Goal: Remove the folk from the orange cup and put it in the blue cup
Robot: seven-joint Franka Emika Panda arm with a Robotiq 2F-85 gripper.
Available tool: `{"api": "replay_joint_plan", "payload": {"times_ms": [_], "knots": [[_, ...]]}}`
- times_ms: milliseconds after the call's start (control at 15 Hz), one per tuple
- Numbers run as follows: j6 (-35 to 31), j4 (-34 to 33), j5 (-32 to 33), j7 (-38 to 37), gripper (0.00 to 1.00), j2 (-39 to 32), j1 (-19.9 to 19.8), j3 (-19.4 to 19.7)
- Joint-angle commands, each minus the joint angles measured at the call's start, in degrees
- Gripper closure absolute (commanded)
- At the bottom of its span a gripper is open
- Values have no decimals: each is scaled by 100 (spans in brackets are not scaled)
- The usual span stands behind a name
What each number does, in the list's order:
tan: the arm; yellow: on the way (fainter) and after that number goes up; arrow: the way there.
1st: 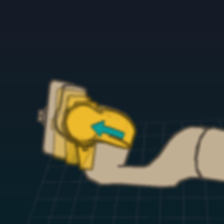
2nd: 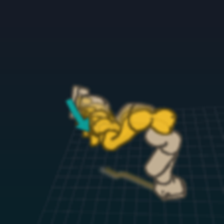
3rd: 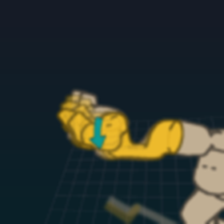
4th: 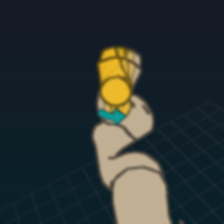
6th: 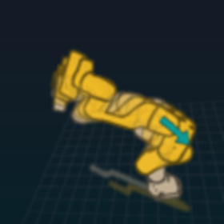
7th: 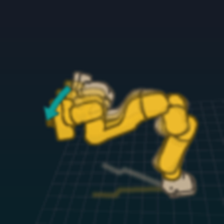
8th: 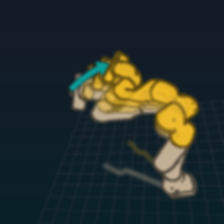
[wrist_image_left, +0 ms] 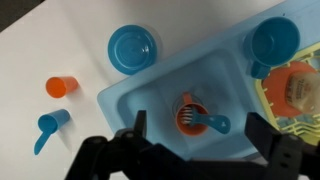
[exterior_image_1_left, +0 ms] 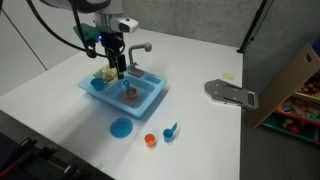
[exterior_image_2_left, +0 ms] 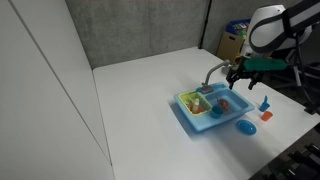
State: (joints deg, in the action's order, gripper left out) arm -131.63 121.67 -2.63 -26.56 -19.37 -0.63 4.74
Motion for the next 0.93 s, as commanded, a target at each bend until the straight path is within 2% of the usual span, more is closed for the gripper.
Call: {"api": "replay_joint_plan", "payload": {"times_ms": [0, 467, 867], "knots": [[-106, -358, -119, 147, 0, -501, 19, -6], [-865, -751, -41, 103, 0, -1299, 204, 32], [-1441, -1039, 76, -12, 0, -1835, 519, 199]]}}
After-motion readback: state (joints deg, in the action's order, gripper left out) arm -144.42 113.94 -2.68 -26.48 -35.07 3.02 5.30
